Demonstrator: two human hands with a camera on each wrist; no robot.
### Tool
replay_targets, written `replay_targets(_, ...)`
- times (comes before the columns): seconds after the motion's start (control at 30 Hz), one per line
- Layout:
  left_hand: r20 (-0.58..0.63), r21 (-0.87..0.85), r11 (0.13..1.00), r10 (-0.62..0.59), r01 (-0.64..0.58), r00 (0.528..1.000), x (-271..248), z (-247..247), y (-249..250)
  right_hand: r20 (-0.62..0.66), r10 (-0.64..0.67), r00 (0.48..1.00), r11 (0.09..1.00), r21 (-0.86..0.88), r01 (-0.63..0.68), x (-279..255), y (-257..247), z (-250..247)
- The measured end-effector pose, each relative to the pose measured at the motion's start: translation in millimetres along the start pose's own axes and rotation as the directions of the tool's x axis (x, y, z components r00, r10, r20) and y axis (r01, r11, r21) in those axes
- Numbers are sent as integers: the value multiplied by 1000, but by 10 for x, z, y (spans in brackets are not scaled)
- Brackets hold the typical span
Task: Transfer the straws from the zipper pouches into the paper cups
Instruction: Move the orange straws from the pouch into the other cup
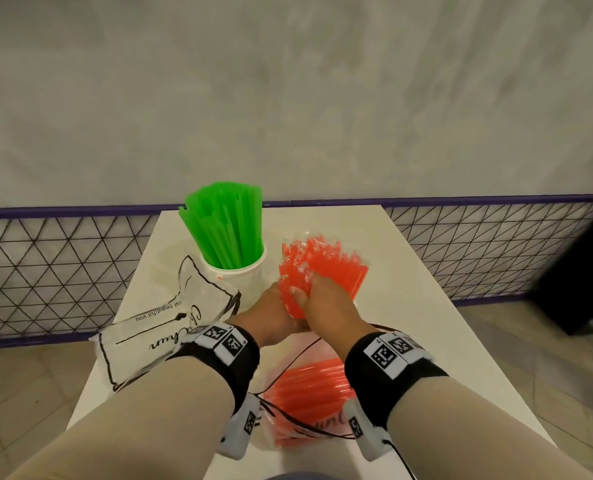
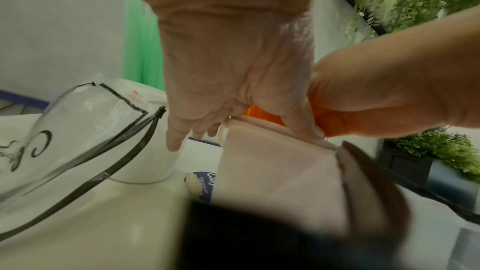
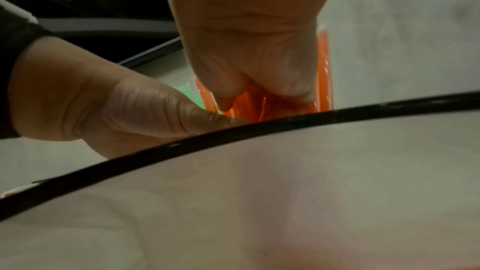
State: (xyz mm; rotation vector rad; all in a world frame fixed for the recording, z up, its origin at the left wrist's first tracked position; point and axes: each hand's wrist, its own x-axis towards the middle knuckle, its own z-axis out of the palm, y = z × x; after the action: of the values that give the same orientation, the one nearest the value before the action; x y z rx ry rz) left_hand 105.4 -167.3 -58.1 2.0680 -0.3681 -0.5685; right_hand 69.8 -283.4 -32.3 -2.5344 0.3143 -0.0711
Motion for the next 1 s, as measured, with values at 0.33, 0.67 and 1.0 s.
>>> replay_targets(0.33,-4,125,990,-58,58,998,-15,-45,-2,-111,45,993,986,167,-26,38,95,68)
replay_targets(0.67,2,75,991,-114,113,994,-115,-149,-130,-157,-136,978,947,271,175,-278,7,-213)
replay_targets(1.0,340,463,873,-335,154,879,-724,-290,-808,685,-216,696,841,-232,489,-671,293,-184)
